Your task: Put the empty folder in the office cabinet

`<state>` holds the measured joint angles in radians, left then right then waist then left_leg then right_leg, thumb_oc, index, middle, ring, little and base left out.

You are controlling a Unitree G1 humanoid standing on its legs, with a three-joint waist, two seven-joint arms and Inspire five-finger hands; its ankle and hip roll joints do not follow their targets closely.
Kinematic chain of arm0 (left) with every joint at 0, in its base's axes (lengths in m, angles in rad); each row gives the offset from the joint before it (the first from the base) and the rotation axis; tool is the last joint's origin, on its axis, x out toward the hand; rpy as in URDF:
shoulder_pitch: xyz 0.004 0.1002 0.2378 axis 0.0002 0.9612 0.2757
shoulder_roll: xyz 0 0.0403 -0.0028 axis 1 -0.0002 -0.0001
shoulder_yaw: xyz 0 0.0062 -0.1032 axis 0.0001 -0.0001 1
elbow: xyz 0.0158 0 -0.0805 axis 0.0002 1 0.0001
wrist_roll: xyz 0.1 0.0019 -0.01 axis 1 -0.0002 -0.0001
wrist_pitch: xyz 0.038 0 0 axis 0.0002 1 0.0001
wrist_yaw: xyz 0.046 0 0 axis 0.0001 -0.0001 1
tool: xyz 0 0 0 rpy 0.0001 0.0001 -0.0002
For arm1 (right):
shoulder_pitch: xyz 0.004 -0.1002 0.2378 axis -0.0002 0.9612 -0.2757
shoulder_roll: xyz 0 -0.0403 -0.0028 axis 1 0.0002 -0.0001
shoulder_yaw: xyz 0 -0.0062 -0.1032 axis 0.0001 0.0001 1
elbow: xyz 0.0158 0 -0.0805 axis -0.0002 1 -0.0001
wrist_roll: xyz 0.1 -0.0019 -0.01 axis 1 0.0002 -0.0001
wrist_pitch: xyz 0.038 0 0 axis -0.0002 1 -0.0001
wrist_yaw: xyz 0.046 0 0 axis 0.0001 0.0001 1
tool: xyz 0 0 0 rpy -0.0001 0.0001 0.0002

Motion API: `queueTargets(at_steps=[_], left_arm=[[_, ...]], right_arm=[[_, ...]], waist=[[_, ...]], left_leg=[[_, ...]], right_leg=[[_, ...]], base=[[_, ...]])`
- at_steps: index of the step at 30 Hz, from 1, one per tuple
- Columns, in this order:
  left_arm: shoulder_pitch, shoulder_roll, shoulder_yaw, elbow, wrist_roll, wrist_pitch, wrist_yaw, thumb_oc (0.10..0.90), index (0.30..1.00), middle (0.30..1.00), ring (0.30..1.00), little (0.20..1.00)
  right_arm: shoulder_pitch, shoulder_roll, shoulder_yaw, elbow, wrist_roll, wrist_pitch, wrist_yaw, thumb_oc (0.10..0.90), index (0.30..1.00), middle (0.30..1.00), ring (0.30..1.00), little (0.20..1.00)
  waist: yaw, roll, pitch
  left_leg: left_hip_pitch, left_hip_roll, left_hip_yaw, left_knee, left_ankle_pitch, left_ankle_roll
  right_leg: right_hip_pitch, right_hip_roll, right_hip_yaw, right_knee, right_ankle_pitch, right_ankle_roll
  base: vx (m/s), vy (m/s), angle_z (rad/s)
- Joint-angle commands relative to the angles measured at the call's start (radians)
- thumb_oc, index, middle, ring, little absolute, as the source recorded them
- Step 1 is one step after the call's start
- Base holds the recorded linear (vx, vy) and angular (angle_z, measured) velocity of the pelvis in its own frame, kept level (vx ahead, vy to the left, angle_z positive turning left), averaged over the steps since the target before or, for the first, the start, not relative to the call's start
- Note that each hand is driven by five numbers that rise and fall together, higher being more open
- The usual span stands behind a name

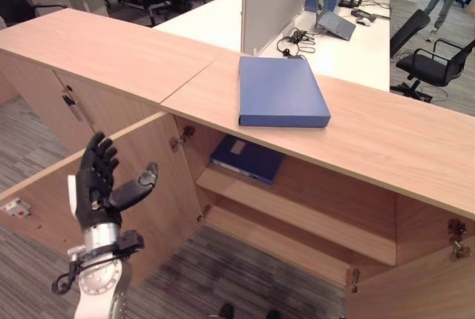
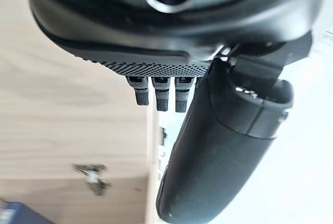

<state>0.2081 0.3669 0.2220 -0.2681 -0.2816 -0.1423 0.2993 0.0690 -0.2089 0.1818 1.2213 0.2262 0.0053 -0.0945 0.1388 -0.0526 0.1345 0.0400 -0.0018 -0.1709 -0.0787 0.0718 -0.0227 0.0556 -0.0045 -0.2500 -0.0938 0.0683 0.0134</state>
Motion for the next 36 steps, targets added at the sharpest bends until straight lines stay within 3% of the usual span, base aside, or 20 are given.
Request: queueTargets(at_steps=[1,5,8,19,22,26,28,36], left_arm=[[-0.121,0.107,0.056,-0.16,0.14,-0.135,0.04,0.8,0.9,0.9,0.9,0.9],[-0.205,0.197,0.03,-0.157,0.183,-0.123,0.024,0.8,0.9,0.9,0.9,0.9],[-0.373,0.333,-0.038,-0.136,0.271,-0.096,0.013,0.8,0.9,0.9,0.9,0.9],[-0.761,0.421,-0.241,0.133,0.271,-0.027,0.053,0.8,0.9,0.9,0.9,0.9],[-0.977,0.518,-0.368,0.307,0.293,0.005,0.055,0.8,0.9,0.9,0.9,0.9],[-1.079,0.542,-0.445,0.418,0.289,0.022,0.047,0.8,0.9,0.9,0.9,0.9],[-1.201,0.576,-0.542,0.535,0.318,0.047,0.061,0.8,0.9,0.9,0.9,0.9],[-1.386,0.601,-0.707,0.814,0.319,0.087,0.06,0.8,0.9,0.9,0.9,0.9]], right_arm=[[-0.039,-0.011,0.068,0.016,-0.038,-0.005,0.008,0.8,0.9,0.9,0.9,0.9],[-0.046,-0.014,0.077,0.019,-0.049,-0.001,0.017,0.8,0.9,0.9,0.9,0.9],[-0.06,-0.024,0.096,0.015,-0.062,0.006,0.03,0.8,0.9,0.9,0.9,0.9],[-0.064,-0.047,0.121,0.032,-0.082,0.02,0.048,0.8,0.9,0.9,0.9,0.9],[-0.067,-0.059,0.132,0.048,-0.077,0.024,0.06,0.8,0.9,0.9,0.9,0.9],[-0.071,-0.065,0.136,0.054,-0.076,0.026,0.064,0.8,0.9,0.9,0.9,0.9],[-0.076,-0.069,0.143,0.055,-0.068,0.026,0.069,0.8,0.9,0.9,0.9,0.9],[-0.086,-0.08,0.146,0.055,-0.047,0.024,0.077,0.8,0.9,0.9,0.9,0.9]], waist=[[-0.012,-0.021,-0.01],[-0.022,-0.019,-0.018],[-0.047,-0.009,-0.039],[-0.096,0.006,-0.074],[-0.117,0.019,-0.084],[-0.128,0.028,-0.087],[-0.137,0.036,-0.09],[-0.161,0.054,-0.093]], left_leg=[[0.039,0.045,-0.001,-0.009,-0.091,-0.042],[0.048,0.047,0.003,-0.009,-0.095,-0.044],[0.061,0.049,0.015,-0.009,-0.1,-0.046],[0.084,0.048,0.044,-0.009,-0.103,-0.044],[0.092,0.047,0.056,-0.009,-0.106,-0.044],[0.099,0.045,0.061,-0.009,-0.107,-0.043],[0.108,0.048,0.066,-0.009,-0.116,-0.043],[0.12,0.047,0.09,-0.009,-0.119,-0.041]], right_leg=[[0.098,-0.093,0.034,0.007,-0.075,0.106],[0.104,-0.093,0.039,0.007,-0.078,0.107],[0.11,-0.094,0.046,0.007,-0.078,0.109],[0.114,-0.098,0.066,0.007,-0.072,0.115],[0.114,-0.1,0.074,0.007,-0.072,0.122],[0.117,-0.101,0.079,0.007,-0.071,0.125],[0.12,-0.101,0.084,0.007,-0.077,0.128],[0.118,-0.101,0.099,0.007,-0.072,0.137]], base=[[0.0,0.0,0.0],[0.01,0.001,0.0],[0.04,0.009,-0.04],[0.02,0.017,-0.14],[0.01,0.006,0.0],[0.04,0.008,-0.05],[0.01,0.006,-0.08],[0.0,0.002,-0.09]])
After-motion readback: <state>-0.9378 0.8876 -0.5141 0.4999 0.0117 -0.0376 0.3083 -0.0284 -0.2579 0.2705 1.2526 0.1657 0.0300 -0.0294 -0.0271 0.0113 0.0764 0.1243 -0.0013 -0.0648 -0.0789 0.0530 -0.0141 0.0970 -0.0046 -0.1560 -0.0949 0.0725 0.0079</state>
